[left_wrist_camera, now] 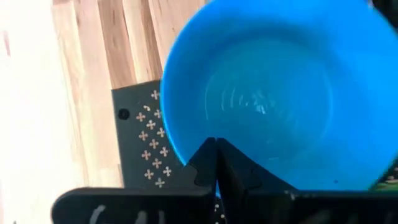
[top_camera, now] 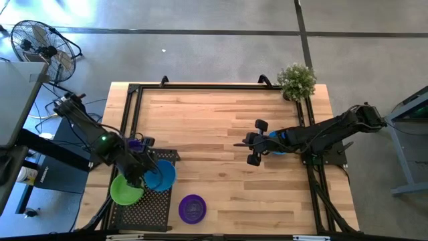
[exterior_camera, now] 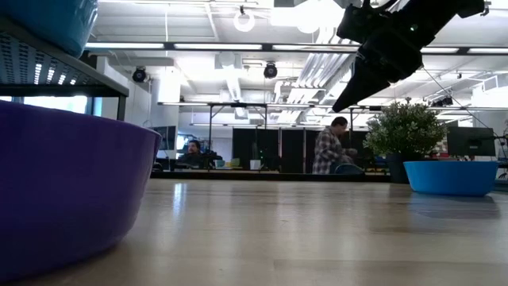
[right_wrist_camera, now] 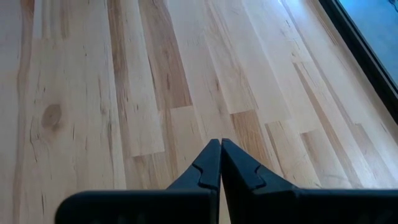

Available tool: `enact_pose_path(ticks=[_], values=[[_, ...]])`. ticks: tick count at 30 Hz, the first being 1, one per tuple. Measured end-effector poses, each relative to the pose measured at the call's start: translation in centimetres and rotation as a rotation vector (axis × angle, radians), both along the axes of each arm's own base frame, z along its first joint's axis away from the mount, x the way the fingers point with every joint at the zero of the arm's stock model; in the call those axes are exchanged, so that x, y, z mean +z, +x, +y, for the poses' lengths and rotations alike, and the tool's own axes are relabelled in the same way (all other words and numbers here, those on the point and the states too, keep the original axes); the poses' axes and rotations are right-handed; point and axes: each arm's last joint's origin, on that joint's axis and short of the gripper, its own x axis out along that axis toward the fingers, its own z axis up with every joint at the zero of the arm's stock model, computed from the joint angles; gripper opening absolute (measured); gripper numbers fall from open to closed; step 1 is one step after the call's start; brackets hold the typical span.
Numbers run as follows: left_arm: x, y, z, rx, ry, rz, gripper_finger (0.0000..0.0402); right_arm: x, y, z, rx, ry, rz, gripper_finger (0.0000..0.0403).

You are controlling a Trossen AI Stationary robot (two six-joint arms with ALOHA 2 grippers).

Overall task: Pick & Place Mini bowls
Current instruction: Adjust the blue bowls on the shelf, then stack the violet bowl on the other violet bowls on the shelf

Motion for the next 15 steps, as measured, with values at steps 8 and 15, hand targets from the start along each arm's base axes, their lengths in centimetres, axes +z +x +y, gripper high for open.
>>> enact_pose_path(ticks=[8,15], values=[[3.6,-0.3,0.4,-0.006,-0.064,-0.135,0.0000,0.0,0.0,0.0,0.000,0.000,0.000,0.0000],[3.0,2.1,-1.6,-0.107,-0.030,-0.183,0.0000,0.1,0.1,0.0,0.003,0.001,-0.018,0.0000]])
